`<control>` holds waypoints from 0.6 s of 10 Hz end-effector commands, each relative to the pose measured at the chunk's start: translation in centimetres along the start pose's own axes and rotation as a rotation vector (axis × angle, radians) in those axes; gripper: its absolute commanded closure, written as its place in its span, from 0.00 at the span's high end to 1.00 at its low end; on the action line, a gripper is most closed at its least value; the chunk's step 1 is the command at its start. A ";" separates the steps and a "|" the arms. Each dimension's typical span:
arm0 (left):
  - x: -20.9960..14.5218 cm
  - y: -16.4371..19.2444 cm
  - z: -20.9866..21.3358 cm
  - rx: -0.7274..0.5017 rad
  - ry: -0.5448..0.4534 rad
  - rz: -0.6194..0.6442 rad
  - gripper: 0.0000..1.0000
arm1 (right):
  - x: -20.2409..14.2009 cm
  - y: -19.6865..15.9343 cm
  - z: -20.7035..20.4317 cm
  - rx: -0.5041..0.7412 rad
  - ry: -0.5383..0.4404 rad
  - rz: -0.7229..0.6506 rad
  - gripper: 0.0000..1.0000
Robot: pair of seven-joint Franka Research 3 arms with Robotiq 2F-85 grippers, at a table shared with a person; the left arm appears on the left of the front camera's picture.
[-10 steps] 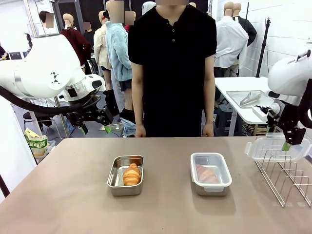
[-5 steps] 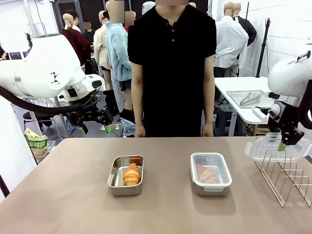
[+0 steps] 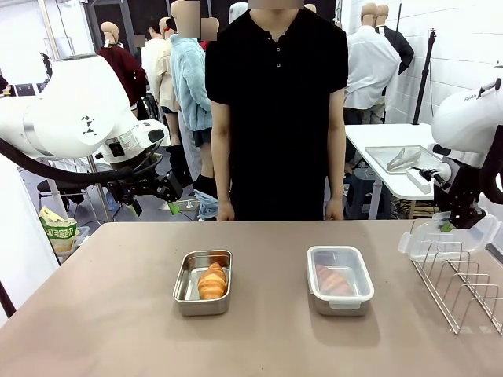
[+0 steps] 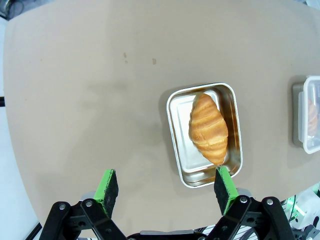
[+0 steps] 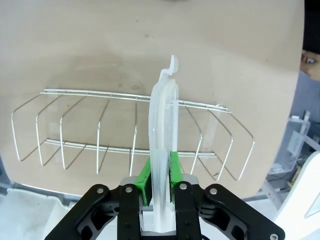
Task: Place the bread in airtight containers.
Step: Pick up one Airtight Container lid and hand it to the human.
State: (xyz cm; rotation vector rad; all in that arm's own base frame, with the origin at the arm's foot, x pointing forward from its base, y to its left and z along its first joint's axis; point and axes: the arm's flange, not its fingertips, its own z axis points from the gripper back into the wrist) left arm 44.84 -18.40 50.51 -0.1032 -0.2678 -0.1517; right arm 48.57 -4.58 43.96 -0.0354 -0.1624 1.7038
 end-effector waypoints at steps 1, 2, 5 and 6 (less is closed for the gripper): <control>0.2 0.1 0.1 0.008 -0.003 0.009 1.00 | -0.2 0.6 -0.9 0.027 -0.024 -0.003 0.00; 0.2 0.1 0.1 0.008 -0.003 0.009 1.00 | -0.1 0.6 -0.8 0.027 -0.035 0.000 0.00; 0.2 0.1 0.1 0.008 -0.003 0.009 1.00 | 0.1 1.6 2.5 0.056 -0.052 -0.027 0.00; 0.2 0.1 0.1 0.008 -0.003 0.009 1.00 | 0.2 2.2 5.1 0.040 -0.032 -0.042 0.00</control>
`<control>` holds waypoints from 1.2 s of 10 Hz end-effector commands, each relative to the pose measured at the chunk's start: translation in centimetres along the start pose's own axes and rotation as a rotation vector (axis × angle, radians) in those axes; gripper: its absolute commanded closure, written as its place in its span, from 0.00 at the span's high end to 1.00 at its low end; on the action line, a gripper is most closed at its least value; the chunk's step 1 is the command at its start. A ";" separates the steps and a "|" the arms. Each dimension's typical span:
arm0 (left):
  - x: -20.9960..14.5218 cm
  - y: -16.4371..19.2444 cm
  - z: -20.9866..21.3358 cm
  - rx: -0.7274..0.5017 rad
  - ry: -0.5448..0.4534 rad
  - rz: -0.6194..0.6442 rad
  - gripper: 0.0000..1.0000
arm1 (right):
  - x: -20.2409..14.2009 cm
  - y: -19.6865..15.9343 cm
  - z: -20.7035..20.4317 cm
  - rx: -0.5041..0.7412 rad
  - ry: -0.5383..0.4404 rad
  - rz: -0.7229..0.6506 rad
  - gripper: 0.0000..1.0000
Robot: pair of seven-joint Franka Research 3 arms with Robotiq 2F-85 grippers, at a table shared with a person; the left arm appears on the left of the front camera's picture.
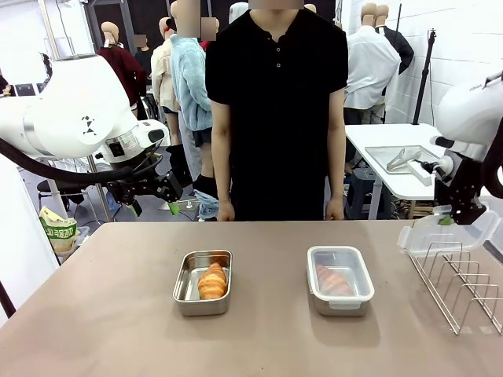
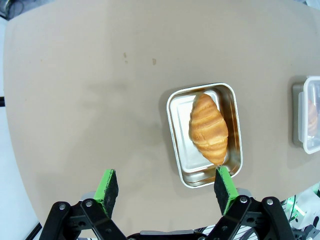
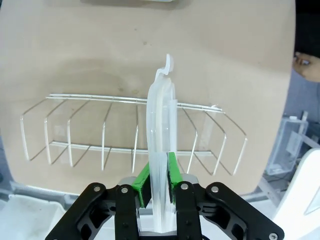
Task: Place the bread in airtight containers.
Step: Pick up one Airtight Container lid and hand it to the human.
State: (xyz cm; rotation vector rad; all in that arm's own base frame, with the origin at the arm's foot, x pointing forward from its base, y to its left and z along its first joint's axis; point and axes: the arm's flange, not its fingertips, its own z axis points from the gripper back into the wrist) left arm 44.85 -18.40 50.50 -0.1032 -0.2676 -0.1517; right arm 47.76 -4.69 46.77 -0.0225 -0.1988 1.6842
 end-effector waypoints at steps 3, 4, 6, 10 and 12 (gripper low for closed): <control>0.2 0.1 0.1 0.008 -0.004 0.009 1.00 | 0.2 3.5 9.3 -0.039 0.015 -0.026 0.00; 0.2 0.1 0.1 0.008 -0.004 0.009 1.00 | 0.2 3.8 11.2 -0.112 -0.007 0.011 0.00; 0.2 0.1 0.1 0.008 -0.004 0.009 1.00 | 0.9 4.2 14.8 -0.220 -0.049 0.067 0.00; 0.2 0.1 0.1 0.008 -0.004 0.009 1.00 | 6.5 1.7 20.3 -0.400 -0.126 0.367 0.00; 0.2 0.1 0.1 0.008 -0.004 0.009 1.00 | 10.2 0.6 22.4 -0.554 -0.140 0.531 0.00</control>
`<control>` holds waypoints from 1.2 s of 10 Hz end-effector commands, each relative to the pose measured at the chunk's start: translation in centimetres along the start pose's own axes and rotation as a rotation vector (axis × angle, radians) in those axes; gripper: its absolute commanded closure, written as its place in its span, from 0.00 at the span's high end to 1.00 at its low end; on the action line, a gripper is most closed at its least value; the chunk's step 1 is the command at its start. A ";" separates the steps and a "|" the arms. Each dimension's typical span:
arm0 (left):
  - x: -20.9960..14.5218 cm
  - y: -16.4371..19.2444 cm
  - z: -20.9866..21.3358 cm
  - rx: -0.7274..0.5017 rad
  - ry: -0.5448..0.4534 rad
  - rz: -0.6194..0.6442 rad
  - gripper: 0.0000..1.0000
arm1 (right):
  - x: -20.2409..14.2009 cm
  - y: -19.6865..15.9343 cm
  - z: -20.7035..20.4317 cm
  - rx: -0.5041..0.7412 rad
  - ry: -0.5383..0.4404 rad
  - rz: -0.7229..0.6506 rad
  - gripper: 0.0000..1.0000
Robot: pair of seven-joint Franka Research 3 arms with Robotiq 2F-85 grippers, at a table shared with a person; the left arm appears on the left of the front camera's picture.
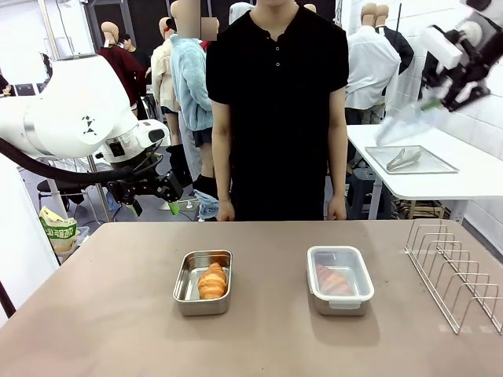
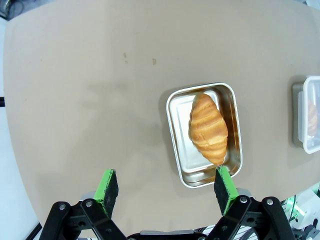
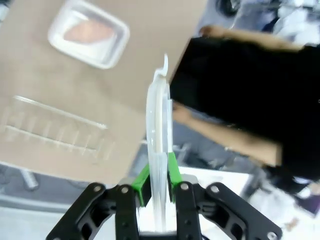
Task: Place the bread in airtight containers.
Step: Pick up one Airtight Container lid and hand it to the human.
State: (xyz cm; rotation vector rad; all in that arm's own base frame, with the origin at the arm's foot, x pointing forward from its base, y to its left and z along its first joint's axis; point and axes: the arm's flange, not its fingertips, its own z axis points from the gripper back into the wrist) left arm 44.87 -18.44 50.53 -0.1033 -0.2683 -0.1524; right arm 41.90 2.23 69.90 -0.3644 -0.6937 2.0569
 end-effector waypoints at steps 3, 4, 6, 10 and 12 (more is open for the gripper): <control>0.2 0.2 0.1 0.008 -0.003 0.010 1.00 | 1.8 -6.3 -3.4 -0.193 -0.069 0.172 0.00; 0.2 0.2 0.1 0.008 -0.003 0.010 1.00 | 2.3 -7.6 -4.8 -0.181 -0.089 0.180 0.00; 0.2 0.2 0.1 0.008 -0.003 0.010 1.00 | 2.4 -9.2 -7.2 -0.127 -0.121 0.173 0.00; 0.2 0.2 0.1 0.008 -0.003 0.010 1.00 | 2.8 -9.1 -9.2 -0.095 -0.108 0.152 0.00; 0.2 0.2 0.1 0.008 -0.003 0.010 1.00 | 2.8 -9.1 -9.2 -0.095 -0.108 0.152 0.00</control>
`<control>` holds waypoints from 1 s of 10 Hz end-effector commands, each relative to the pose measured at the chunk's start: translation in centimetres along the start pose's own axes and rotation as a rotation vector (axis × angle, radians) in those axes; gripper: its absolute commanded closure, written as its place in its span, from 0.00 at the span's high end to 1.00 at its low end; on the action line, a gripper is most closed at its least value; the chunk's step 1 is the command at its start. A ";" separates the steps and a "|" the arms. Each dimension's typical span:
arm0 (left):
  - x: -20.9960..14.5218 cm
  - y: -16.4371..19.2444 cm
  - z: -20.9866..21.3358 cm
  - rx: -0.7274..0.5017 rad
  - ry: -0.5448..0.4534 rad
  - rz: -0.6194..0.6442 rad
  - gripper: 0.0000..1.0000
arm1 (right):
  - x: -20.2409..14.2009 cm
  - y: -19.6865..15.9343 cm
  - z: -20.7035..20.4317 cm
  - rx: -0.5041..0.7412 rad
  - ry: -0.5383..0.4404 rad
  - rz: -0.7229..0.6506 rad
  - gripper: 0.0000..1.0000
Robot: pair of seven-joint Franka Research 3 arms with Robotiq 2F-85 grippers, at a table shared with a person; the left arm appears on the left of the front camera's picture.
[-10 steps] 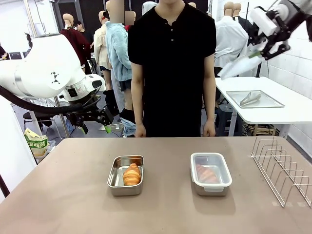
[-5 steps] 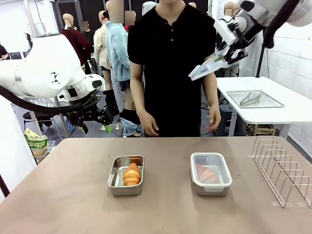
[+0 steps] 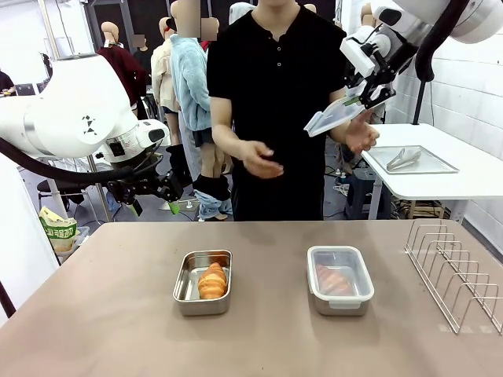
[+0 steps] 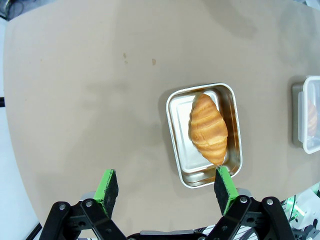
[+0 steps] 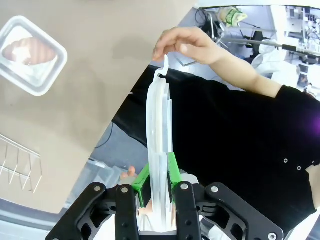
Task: Place the bread in airtight containers.
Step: Release when the human grabs the Airtight Container lid.
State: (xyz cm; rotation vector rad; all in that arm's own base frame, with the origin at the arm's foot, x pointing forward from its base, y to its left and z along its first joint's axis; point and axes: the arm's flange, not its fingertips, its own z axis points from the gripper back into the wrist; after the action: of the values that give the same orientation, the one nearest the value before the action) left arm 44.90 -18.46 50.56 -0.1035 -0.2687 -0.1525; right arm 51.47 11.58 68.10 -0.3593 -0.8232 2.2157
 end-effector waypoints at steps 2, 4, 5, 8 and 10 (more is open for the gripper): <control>0.2 0.2 0.1 0.008 -0.003 0.010 1.00 | 0.2 0.3 0.1 -0.027 0.000 -0.001 0.00; 0.2 0.2 0.1 0.008 -0.003 0.010 1.00 | 0.2 0.3 0.1 -0.027 0.000 -0.001 0.00; 0.2 0.2 0.1 0.008 -0.003 0.010 1.00 | 0.2 0.3 0.1 -0.027 0.000 -0.001 0.00; 0.2 0.2 0.1 0.008 -0.003 0.010 1.00 | 0.2 0.3 0.1 -0.027 0.000 -0.001 0.00; 0.2 0.2 0.1 0.008 -0.003 0.010 1.00 | 0.2 0.3 0.1 -0.027 0.000 -0.001 0.00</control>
State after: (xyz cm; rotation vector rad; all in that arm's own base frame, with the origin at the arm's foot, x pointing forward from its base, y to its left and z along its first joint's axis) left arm 44.90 -18.46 50.56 -0.1035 -0.2687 -0.1525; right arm 51.39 11.55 68.24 -0.3662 -0.8210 2.2144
